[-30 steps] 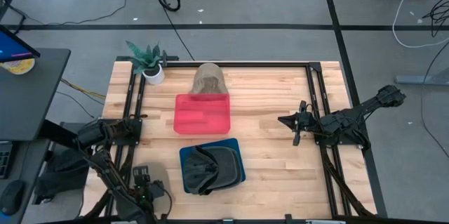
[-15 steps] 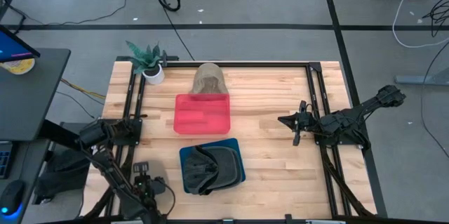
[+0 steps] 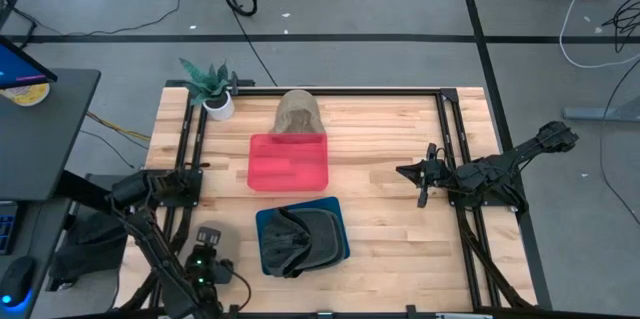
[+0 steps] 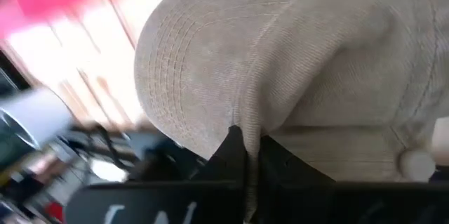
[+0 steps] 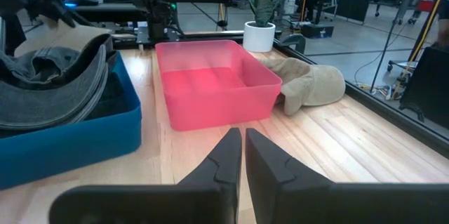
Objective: Pick & Place hat
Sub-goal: Put the bottom brown cap into the pink bin
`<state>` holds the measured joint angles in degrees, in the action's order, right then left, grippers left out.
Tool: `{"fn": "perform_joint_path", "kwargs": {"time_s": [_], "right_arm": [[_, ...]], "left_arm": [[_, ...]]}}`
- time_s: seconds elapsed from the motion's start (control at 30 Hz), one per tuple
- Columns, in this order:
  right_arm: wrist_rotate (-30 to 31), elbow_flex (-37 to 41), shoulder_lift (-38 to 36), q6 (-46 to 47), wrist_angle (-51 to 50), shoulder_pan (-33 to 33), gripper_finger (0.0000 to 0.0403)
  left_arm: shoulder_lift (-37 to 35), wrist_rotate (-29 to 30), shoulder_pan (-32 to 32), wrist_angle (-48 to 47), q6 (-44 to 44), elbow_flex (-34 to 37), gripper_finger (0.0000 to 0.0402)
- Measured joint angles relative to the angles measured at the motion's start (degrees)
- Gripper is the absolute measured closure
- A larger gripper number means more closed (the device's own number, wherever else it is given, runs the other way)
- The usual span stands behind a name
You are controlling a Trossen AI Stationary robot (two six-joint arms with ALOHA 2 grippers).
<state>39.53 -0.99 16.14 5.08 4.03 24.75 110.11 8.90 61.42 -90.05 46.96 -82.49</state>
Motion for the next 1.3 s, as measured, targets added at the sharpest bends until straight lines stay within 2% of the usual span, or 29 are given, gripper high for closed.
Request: {"fn": "perform_joint_path", "kwargs": {"time_s": [0.13, 0.3, 0.43, 0.67, 0.87, 1.0, 1.3], "right_arm": [[0.01, 0.00, 0.01, 0.00, 0.07, -0.02, 0.0378], [0.00, 0.00, 0.02, 0.00, 0.15, -0.01, 0.0378], [0.00, 0.00, 0.01, 0.00, 0.20, -0.02, 0.0378], [0.00, 0.00, 0.00, 0.00, 0.20, -0.02, 0.0378], [0.00, 0.00, 0.00, 0.00, 0.20, 0.00, 0.0378], [-0.01, 0.00, 0.00, 0.00, 0.20, 0.00, 0.0378], [0.00, 0.00, 0.00, 0.00, 0.17, -0.01, 0.0378]], "left_arm": [[-0.69, 4.27, -0.96, 0.12, -6.80, -0.11, 0.0396], [-2.72, 10.79, -3.38, 0.12, -8.20, -0.10, 0.0396], [-5.15, 13.21, -4.92, -0.01, -13.36, -0.12, 0.0396], [-11.30, 18.65, -7.30, 0.02, -17.46, -0.12, 0.0396], [-14.97, 25.10, -10.19, 0.04, -30.59, -0.12, 0.0397], [-15.91, 31.55, -14.11, 0.01, -39.20, -0.12, 0.0397], [-16.09, 38.03, -25.14, 0.04, -57.33, -0.14, 0.0397]]}}
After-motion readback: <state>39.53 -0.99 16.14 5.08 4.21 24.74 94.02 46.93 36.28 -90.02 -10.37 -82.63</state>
